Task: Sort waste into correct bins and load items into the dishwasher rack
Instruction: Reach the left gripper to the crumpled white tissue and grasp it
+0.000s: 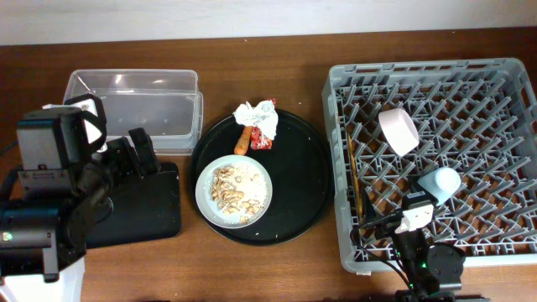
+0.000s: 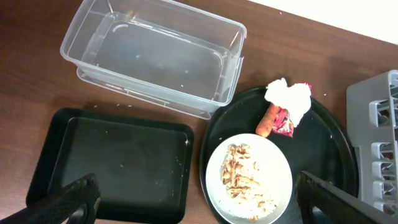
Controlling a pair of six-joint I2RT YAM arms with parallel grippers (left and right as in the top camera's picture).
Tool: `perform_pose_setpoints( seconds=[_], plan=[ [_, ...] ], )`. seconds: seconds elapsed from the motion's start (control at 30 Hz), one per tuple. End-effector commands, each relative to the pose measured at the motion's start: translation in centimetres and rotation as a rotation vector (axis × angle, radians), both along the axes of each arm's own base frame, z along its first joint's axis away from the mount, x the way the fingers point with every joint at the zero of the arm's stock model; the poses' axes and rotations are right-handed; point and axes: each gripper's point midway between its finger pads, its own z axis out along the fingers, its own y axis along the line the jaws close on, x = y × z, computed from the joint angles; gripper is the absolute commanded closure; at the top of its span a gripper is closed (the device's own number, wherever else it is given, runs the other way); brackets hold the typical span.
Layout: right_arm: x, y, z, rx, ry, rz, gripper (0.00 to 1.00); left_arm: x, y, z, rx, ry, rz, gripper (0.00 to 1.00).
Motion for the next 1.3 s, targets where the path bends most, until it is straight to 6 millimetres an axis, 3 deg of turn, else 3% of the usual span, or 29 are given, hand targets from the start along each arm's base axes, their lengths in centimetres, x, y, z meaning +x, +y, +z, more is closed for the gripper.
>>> perform_pose_setpoints(
  seconds=[0.0,0.5,0.67,0.87,0.93,1.0,1.13,1.27],
  plan=[
    [0.0,0.1,-0.2,-0.004,-0.006,0.009,0.02,0.0,0.3,0.4,0.002,-0.013,0.021,0.01],
    [0.0,0.1,-0.2,-0.003,-0.004,0.009,0.02,0.0,0.3,0.4,0.002,-0.013,0.022,0.01],
    [0.0,0.1,-0.2,-0.003,-0.004,0.009,0.02,3.7,-2.1,4.1,-0.134,-0.215,-0.052,0.01],
    [0.0,0.1,-0.2,-0.004,-0.004,0.009,0.02,5.5,-2.9,6.0,-0.156,-0.309,-0.093,0.01],
    [0.0,0.1,-0.2,-0.004,-0.004,0.009,0.02,6.5,-4.8,4.8,-0.200,-0.263,-0.161,0.01],
    [0.0,0.1,-0.2,-0.004,-0.004,0.009,0.02,7.9,-7.1,1.9,-0.209,-0.165,-0.216,0.01],
    [0.0,0.1,-0.2,-0.003,-0.004,0.009,0.02,11.0,-12.3,-5.8,-0.136,0.056,-0.330,0.01],
    [0.0,0.1,-0.2,-0.003,-0.004,0.009,0.02,13.5,-16.3,-12.9,-0.047,0.187,-0.378,0.01]
  ],
)
